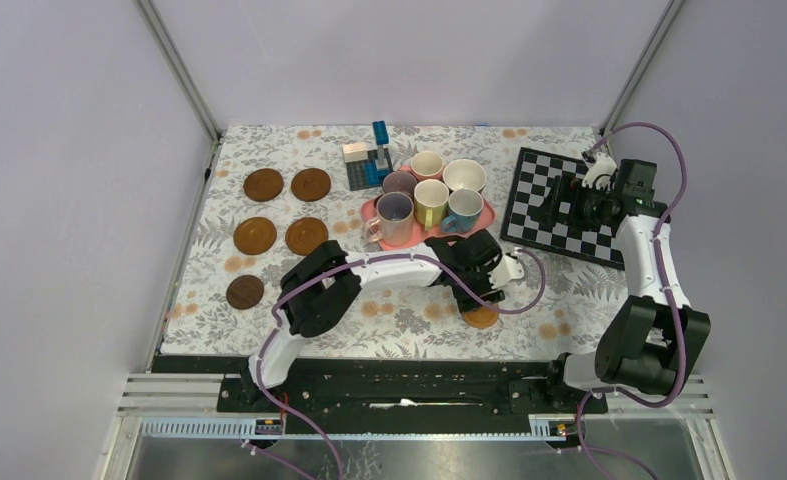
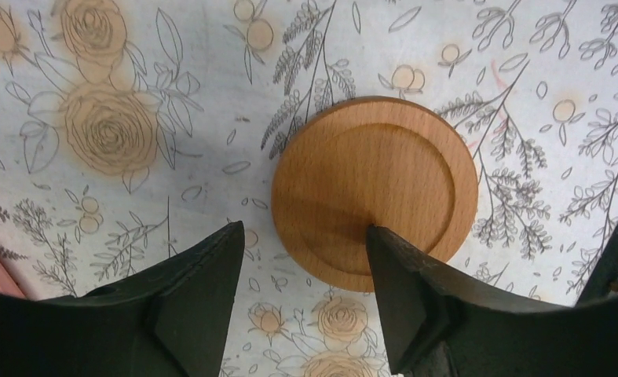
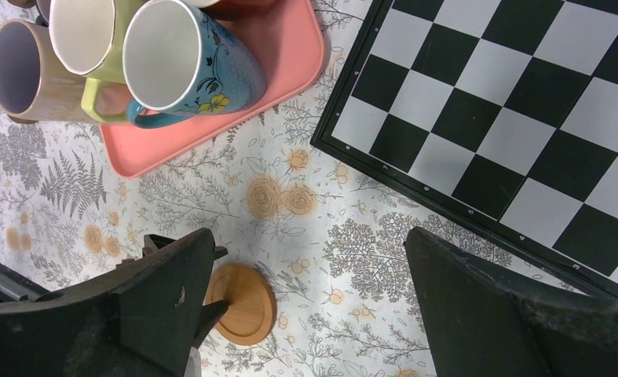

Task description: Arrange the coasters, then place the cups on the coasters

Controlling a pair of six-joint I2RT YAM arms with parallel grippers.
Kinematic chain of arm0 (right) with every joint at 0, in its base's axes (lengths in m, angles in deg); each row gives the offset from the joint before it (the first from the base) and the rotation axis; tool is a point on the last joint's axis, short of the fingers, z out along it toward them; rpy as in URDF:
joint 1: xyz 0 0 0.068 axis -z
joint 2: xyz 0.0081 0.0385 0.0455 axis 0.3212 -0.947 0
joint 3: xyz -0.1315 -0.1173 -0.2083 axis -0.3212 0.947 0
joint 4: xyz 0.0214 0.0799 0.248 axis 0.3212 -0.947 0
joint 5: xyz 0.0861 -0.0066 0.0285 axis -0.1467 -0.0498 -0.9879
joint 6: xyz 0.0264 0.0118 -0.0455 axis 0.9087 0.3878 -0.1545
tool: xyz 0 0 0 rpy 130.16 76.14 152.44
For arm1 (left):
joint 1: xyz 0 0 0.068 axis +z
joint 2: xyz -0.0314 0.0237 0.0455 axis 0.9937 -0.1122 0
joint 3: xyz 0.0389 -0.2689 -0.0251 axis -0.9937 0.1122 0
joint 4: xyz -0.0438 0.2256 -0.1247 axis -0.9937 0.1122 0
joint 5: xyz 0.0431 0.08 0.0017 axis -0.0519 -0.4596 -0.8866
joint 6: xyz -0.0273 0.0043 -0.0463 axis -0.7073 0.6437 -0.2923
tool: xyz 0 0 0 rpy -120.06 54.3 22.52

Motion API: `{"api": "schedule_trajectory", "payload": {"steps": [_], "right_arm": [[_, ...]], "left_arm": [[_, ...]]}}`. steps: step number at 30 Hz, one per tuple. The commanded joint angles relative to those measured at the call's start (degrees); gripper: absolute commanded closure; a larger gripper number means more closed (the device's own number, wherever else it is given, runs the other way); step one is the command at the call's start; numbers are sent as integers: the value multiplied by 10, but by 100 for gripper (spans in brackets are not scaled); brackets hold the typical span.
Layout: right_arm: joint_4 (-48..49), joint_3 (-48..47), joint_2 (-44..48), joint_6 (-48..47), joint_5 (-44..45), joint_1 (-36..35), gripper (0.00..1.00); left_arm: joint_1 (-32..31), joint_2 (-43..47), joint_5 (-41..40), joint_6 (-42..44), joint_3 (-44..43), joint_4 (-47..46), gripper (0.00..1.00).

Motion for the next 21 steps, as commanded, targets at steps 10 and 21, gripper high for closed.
{"api": "schedule_trajectory", "payload": {"steps": [10,21], "right_arm": [[-26,-33,-4,-10,-17,3,2],[-13,-20,10,-7,-34,3,2]], "left_arm": [[27,71,-13,29,96,51,38],[45,165,-25,63,240,61,38]]}}
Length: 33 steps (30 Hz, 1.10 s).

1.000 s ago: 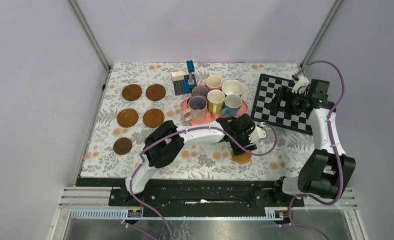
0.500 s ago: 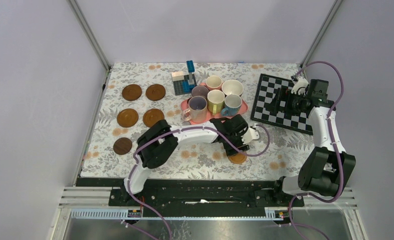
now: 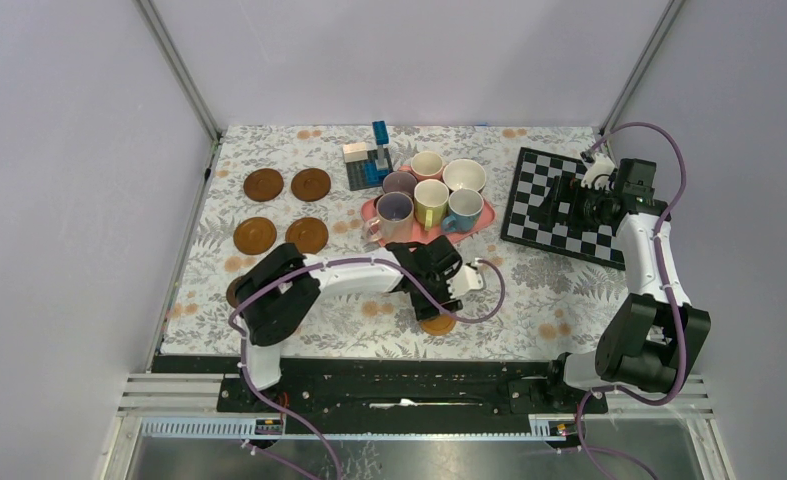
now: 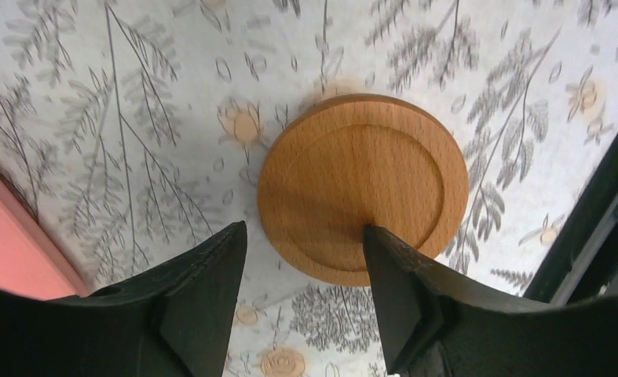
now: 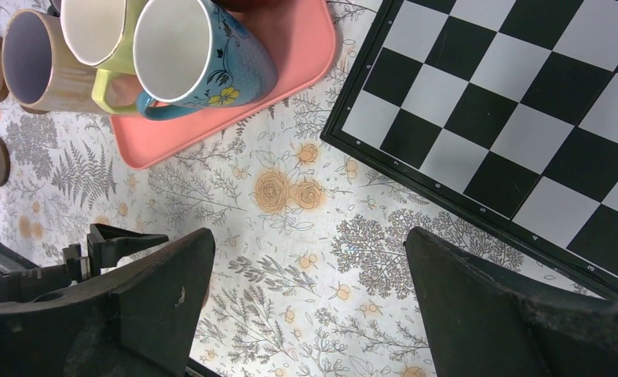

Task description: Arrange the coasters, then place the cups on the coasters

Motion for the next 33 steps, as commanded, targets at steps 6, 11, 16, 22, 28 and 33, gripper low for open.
{"api": "schedule_trajectory", "payload": {"steps": [6,11,16,22,28,33], "right_arm": [[6,-6,20,0,-26,3,2],[6,-9,16,-3,-30,3,2],[7,-9,15,-3,-30,3,2],[7,-9,14,-3,-30,3,2],[12,-4,19,-2,-33,3,2],[14,-1,23,-4,-33,3,2]], "left_arm": [[57,80,-13,32,119,37,38],[102,125,-16,39,179,43,38],[171,172,-15,60,224,54,38],[262,217,-24,102,259,70,38],[362,244,-31,149,275,74,38],[443,253,-26,180,274,74,38]]}}
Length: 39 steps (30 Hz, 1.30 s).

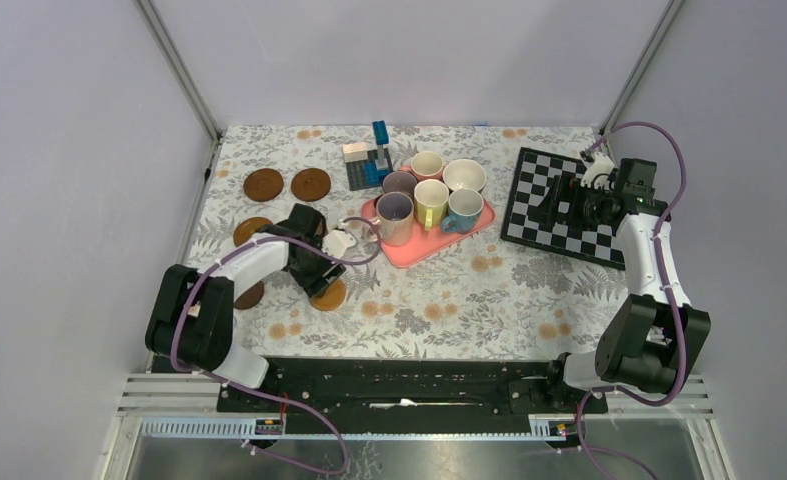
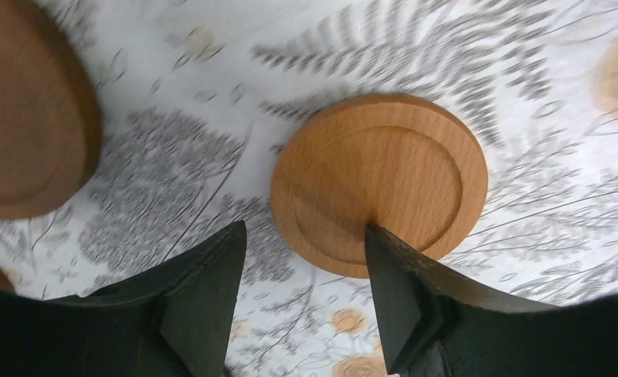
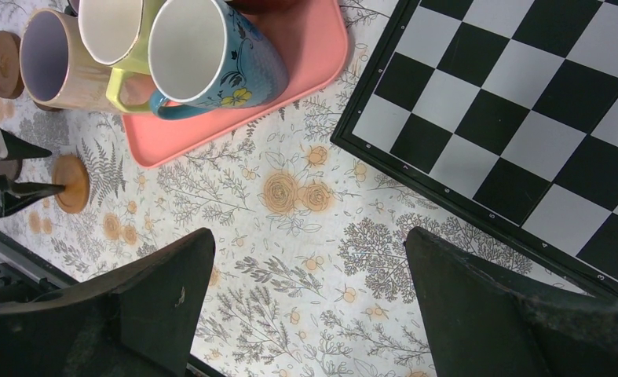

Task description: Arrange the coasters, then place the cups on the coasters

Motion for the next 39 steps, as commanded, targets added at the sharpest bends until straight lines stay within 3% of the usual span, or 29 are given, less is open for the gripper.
{"api": "schedule_trajectory", "payload": {"steps": [1,11,21,31,36,39], "right_arm": [[12,-2,21,-4,-14,3,2],[13,1,25,-8,-15,3,2],[12,1,22,-11,-18,3,2],[1,-6,26,-20,-18,3,2],[-6,-8,29,-28,-21,3,2],[-6,-5,29,-31,-25,3,2]], "left_arm": [[60,15,-21,56,8,10,38],[144,13,-23,93,-15,19,38],[155,-6,0,76,-51,29,38],[193,14,60,75,-126,114,37],[267,22,56,104,-121,149,35],[325,14,55,130,-119,163,28]]}}
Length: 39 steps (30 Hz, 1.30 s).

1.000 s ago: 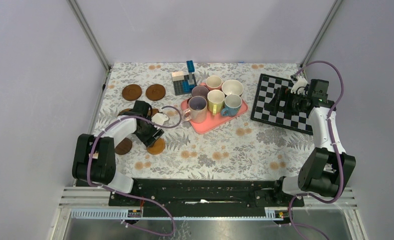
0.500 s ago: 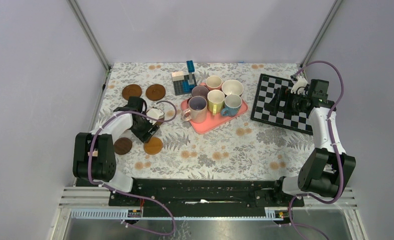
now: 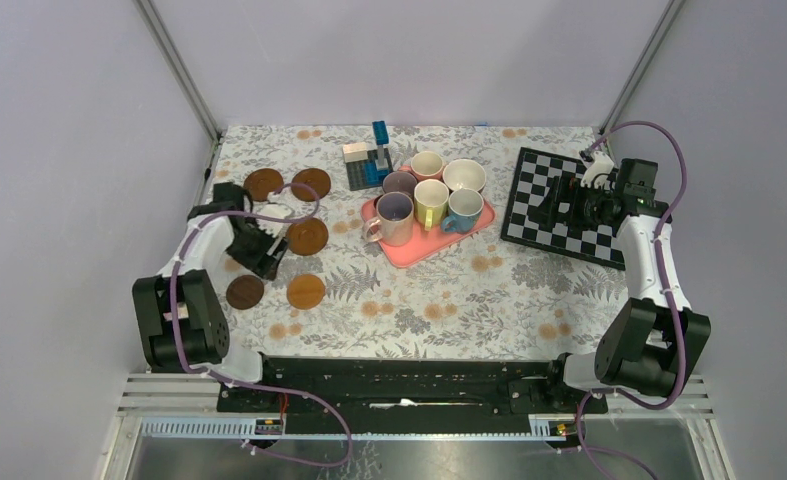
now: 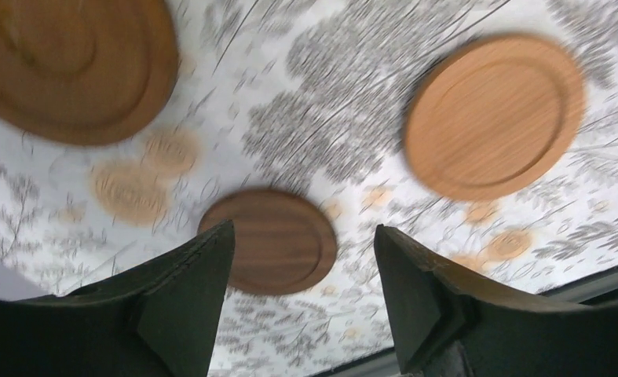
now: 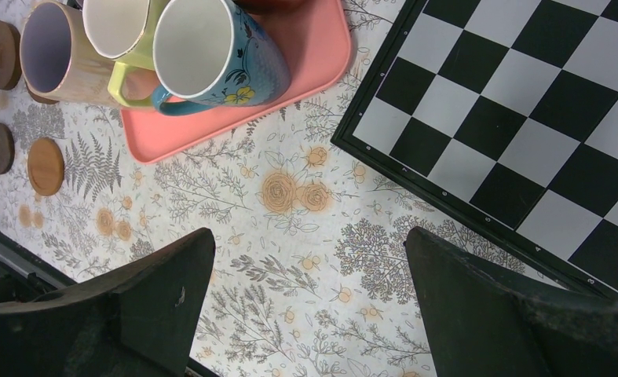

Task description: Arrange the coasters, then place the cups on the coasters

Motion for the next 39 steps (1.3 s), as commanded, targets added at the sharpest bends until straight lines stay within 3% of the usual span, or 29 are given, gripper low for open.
{"api": "schedule_trajectory", "payload": {"steps": [1,13,24,39], "right_arm": [[-5,-5,21,-15,-20,3,2],[0,1,22,-13,-22,3,2],[4,4,17,-7,-24,3,2],[8,8,16,-5,-25,3,2]], "left_arm": [[80,8,12,51,-10,36,26],[199,-59,23,107,-20,36,16],[201,-77,49,106,-5,23,32],[201,-78,65,105,6,21,36]]}}
